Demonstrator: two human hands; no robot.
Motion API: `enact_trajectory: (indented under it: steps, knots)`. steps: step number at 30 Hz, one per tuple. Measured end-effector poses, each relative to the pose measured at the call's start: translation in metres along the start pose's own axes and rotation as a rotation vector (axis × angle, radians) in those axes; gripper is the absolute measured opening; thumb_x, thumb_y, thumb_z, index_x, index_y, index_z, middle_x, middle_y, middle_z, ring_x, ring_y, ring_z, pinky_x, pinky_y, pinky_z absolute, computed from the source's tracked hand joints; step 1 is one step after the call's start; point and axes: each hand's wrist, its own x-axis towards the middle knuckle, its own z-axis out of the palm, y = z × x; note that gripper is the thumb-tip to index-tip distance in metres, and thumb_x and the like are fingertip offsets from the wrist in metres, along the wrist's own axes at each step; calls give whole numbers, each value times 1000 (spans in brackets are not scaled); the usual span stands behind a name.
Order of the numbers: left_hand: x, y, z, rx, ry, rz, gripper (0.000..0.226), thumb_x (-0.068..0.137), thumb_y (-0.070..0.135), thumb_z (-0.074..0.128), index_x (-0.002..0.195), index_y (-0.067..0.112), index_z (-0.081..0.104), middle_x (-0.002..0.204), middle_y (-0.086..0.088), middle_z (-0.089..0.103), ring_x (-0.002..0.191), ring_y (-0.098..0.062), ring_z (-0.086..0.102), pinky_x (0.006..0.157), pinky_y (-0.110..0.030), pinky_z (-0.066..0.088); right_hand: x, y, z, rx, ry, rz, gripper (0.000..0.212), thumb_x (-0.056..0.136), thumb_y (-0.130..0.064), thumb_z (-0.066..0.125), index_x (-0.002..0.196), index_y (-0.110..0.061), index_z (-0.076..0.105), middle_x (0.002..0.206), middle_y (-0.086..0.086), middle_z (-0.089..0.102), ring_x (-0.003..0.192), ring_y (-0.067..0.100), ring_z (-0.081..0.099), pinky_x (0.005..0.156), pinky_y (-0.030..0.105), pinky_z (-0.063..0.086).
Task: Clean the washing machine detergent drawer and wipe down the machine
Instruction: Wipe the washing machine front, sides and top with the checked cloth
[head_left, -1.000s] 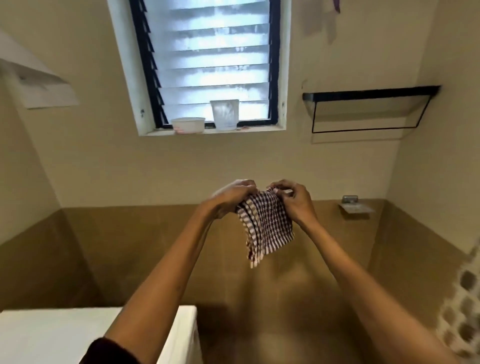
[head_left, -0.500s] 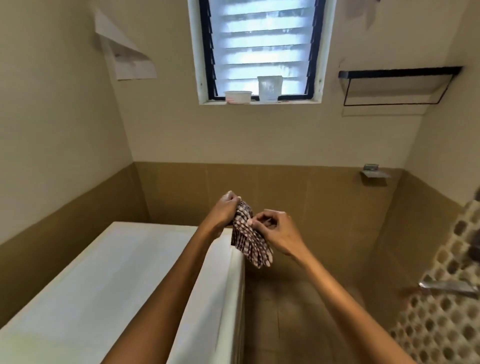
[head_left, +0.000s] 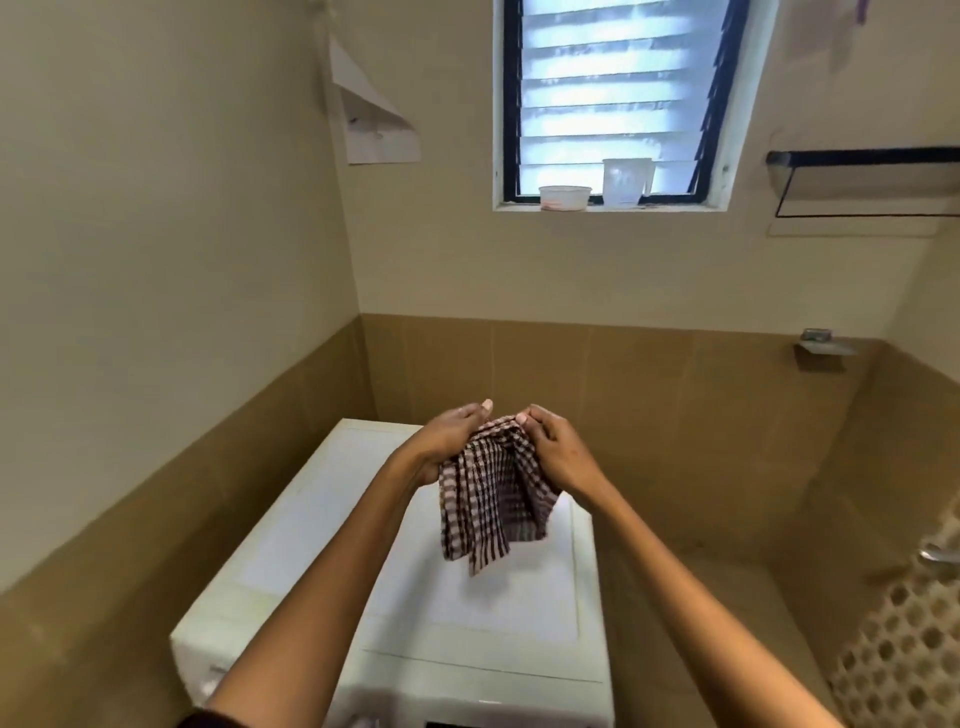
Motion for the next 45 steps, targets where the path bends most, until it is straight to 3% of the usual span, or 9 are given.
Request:
enact_trajectory:
  steps: [8,14,19,25,34,36,38,41,45]
  knots:
    - [-39,-35,-142,253,-401,4,26,95,26,46,114,14,59,114,-10,64,101,-18,62,96,-30,48,7,-54,98,-164,-127,-75,16,84,-29,68,74,-17,63,71,-9,63,68,2,56,65,20,43]
    - [-59,-55,-196,519,-235,239,30,97,30,43,76,19,62,75,1,65,69,-10,59,68,-27,47,-5,-75,146,-328,-192,-24,22,74,-24,77,81,-23,56,85,-5,63,81,11,57,71,25,42]
    - [-69,-75,-201,674,-213,320,13,82,32,67,84,22,58,80,9,62,73,-1,56,64,-12,42,-6,-80,159,-430,-192,-5,24,73,-21,77,84,-23,56,83,-6,62,80,12,55,69,24,40]
    - [-60,-70,-216,925,-201,260,39,83,38,64,110,9,62,109,-8,66,100,-22,62,82,-27,45,-5,-81,152,-454,-206,39,23,73,-24,77,85,-25,58,76,-4,59,69,10,50,64,24,39]
    - [-58,-59,-212,512,-468,-5,36,91,30,52,123,14,54,122,-11,61,111,-27,60,98,-41,48,-2,-78,125,-529,-141,157,26,73,-27,77,96,-24,65,80,-5,55,69,7,51,60,19,37]
    - [-59,-57,-194,316,-444,-24,29,94,29,47,115,12,57,113,-11,64,105,-26,62,93,-36,50,-8,-74,123,-651,8,163,28,74,-27,76,98,-23,63,95,2,60,88,18,57,75,29,42]
    - [-55,-54,-173,90,-341,-68,29,97,28,42,110,8,59,102,-7,66,95,-21,63,85,-28,52,-24,-59,139,-824,400,139,28,76,-27,72,101,-19,61,111,8,55,109,23,47,91,34,30]
    - [-46,-57,-145,-105,-255,-139,32,100,26,38,111,6,59,94,-6,67,87,-17,64,80,-26,52,-64,-34,188,-528,828,252,22,84,-27,65,96,-10,56,108,12,48,109,25,41,94,39,31]
    - [-45,-73,-118,-160,-337,-228,32,99,32,37,110,9,58,96,-10,66,85,-22,63,84,-32,50,-83,8,226,524,525,885,31,98,-35,41,94,-7,53,82,12,54,75,28,53,65,31,38]
